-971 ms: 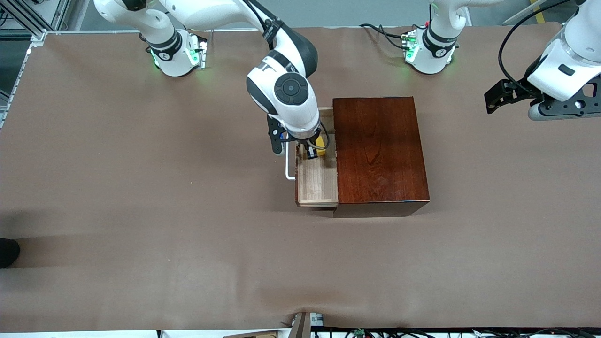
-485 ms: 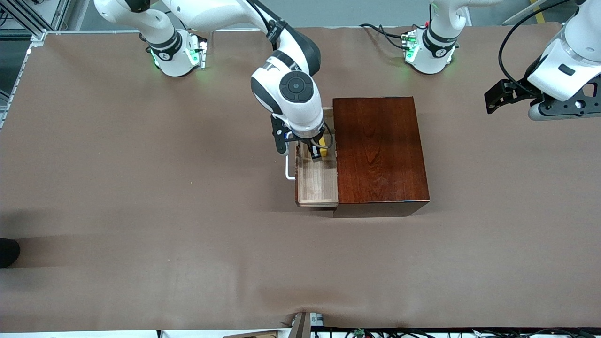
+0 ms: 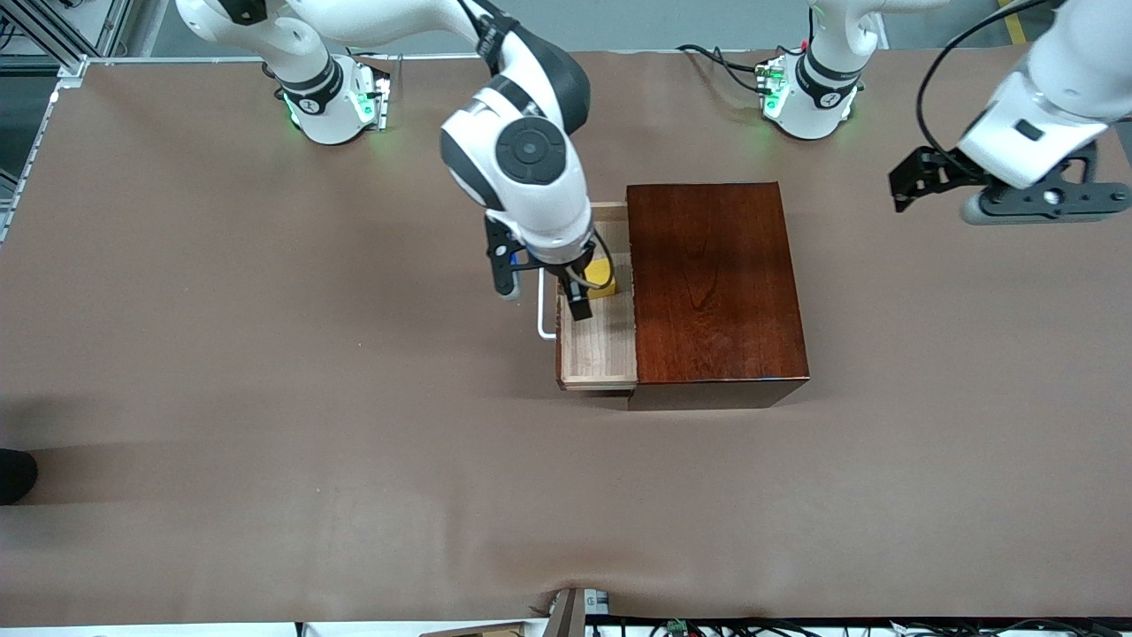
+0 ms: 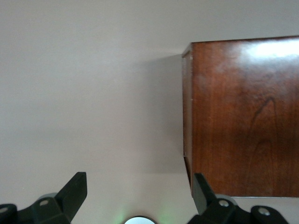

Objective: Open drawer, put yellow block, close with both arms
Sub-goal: 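Lower the block into the drawer and open the right gripper, then withdraw the right gripper while the left gripper reaches the drawer handle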

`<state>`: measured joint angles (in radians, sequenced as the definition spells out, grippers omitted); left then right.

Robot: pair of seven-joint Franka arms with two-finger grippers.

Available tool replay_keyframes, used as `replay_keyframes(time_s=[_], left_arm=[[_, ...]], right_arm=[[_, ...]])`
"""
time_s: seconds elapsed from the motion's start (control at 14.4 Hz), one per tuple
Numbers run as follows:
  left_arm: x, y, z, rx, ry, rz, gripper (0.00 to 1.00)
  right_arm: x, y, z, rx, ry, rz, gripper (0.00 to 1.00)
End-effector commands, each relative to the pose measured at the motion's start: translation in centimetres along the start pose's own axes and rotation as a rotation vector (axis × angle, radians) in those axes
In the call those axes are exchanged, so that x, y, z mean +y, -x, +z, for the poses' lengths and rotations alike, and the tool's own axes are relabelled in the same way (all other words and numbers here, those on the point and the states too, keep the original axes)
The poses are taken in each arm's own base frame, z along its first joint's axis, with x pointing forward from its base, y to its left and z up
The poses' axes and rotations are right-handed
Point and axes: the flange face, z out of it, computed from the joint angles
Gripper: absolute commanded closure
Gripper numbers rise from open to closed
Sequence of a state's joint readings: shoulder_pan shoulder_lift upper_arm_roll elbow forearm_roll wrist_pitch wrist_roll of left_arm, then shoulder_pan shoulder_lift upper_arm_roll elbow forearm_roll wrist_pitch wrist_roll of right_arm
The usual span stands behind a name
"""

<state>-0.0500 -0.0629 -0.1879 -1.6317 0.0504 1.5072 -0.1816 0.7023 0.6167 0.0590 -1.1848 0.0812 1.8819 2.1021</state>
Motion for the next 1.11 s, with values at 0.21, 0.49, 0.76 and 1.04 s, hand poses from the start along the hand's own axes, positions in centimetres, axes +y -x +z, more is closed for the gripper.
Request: replay_keyframes(time_s=[0.21, 0.49, 0.76, 1.04], left_arm=[[9.3, 0.3, 1.2, -0.005, 0.017, -0.078, 0.00], [17.5, -0.2, 3.1, -0.022, 0.056, -0.188, 0.00], [27.1, -1.0, 5.8, -0.056, 0.136, -0.283, 0.00], [35.1, -1.6, 9.1, -0.036, 0.221, -0.423, 0.00]], right_arm=[[-3.0, -11.4, -9.2, 0.008, 0.003, -0.181, 0.00], [-3.5, -18.3, -13.7, 0.007, 0.013, -0.308, 0.00], [-3.4, -26.5, -17.3, -0.017, 0.040, -0.515, 0.00], [-2.1, -32.6, -19.8, -0.032, 0.086, -0.677, 0.00]])
